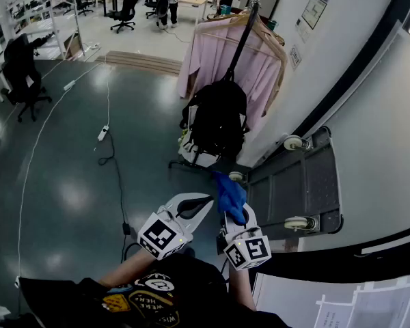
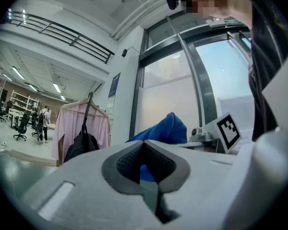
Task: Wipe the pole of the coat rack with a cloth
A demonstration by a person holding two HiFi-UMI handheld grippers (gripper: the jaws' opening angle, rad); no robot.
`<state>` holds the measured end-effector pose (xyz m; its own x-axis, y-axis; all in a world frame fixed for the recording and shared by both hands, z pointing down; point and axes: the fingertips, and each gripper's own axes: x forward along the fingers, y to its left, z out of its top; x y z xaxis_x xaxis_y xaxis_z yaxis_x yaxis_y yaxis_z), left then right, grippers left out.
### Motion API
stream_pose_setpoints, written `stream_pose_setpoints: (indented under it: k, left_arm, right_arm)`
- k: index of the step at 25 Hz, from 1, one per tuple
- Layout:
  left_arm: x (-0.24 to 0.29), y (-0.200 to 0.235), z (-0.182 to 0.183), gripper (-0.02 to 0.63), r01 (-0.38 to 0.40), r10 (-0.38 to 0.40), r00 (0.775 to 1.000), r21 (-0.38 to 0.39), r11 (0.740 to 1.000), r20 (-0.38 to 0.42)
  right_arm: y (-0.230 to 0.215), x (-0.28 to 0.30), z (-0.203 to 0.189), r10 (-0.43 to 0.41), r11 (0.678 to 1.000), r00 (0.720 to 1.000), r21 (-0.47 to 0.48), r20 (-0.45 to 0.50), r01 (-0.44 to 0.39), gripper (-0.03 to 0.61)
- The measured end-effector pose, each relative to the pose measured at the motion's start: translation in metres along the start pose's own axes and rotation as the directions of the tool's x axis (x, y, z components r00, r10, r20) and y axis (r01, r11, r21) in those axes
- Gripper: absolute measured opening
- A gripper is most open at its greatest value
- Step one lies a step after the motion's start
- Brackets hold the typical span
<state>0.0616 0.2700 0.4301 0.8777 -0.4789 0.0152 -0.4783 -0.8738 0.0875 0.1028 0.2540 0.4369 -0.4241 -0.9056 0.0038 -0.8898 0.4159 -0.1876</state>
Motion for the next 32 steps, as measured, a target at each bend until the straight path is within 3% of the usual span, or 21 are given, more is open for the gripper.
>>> stream_pose_setpoints:
  k: [9,19,27,32]
  left_arm:
    - [-0.014,0.019,-0.008,0.000,-0.044,0.044,0.999,-0.018,0.999,-0.027]
    - [-0.029,0.046,-0.007,0.000,-0.028,0.028,0.999,-0.021,0.999,-0.024]
    - [-0.045,0.093,-0.015,0.000,-0.047,0.046,0.998,-0.044,0.998,-0.034]
    - [-0.019,0.139,-0.027,0.000,-0.076,0.072,0.996,-0.081,0.994,-0.055]
  right_arm:
    - [0.011,0.006,-0.013,0.003,1.000,1.000,0.021,-0.008,-0.003,0.031]
    - [0.017,0.030,-0.021,-0.022,0.998,1.000,0.051,0.000,0.022,0.033]
    - [0.030,0.072,-0.047,-0.021,0.999,0.998,0.041,-0.061,0.024,0.034]
    - [-0.001,0.120,-0.053,0.001,0.999,0.997,0.040,-0.081,0.002,0.034]
